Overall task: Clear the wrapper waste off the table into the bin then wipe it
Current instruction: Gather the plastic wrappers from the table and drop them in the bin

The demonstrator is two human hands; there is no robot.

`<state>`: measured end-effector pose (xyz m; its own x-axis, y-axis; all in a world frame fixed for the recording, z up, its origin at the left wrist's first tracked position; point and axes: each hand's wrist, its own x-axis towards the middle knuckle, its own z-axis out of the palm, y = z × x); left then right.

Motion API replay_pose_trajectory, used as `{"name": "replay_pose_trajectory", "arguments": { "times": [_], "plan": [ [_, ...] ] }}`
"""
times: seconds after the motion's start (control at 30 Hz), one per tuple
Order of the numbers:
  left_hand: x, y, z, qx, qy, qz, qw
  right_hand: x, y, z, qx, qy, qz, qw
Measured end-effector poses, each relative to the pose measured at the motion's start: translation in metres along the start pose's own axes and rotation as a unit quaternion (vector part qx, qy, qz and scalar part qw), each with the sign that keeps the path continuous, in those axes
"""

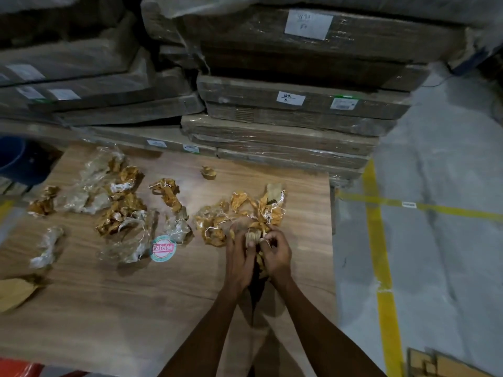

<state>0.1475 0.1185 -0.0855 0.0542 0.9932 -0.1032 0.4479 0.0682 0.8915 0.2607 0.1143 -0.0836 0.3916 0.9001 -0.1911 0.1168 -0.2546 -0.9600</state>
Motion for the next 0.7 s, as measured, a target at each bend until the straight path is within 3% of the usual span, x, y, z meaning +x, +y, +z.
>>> {"name": "replay_pose_trajectory", "arguments": {
  "times": [0.17,0.27,0.43,0.47,0.7],
  "plan": [
    [0.002,-0.002,-0.009,0.002,0.021,-0.017,1.000,0.011,-0.020,-0.017,-0.007,-0.067,0.041,0.997],
    [0.003,-0.006,-0.013,0.020,0.020,-0.005,1.000,0.015,-0.020,-0.038,-0.063,-0.063,0.002,0.996],
    [0.001,-0.006,-0.010,0.011,0.018,-0.005,1.000,0.001,-0.008,-0.059,-0.026,0.117,-0.010,0.993],
    [0.001,-0.005,-0.008,0.005,0.016,-0.008,1.000,-0.004,-0.002,-0.056,-0.010,0.124,-0.003,0.992],
    [-0.004,0.001,0.011,-0.048,0.005,-0.055,0.997,-0.027,0.010,0.010,-0.064,0.016,0.038,0.997]
  ]
}}
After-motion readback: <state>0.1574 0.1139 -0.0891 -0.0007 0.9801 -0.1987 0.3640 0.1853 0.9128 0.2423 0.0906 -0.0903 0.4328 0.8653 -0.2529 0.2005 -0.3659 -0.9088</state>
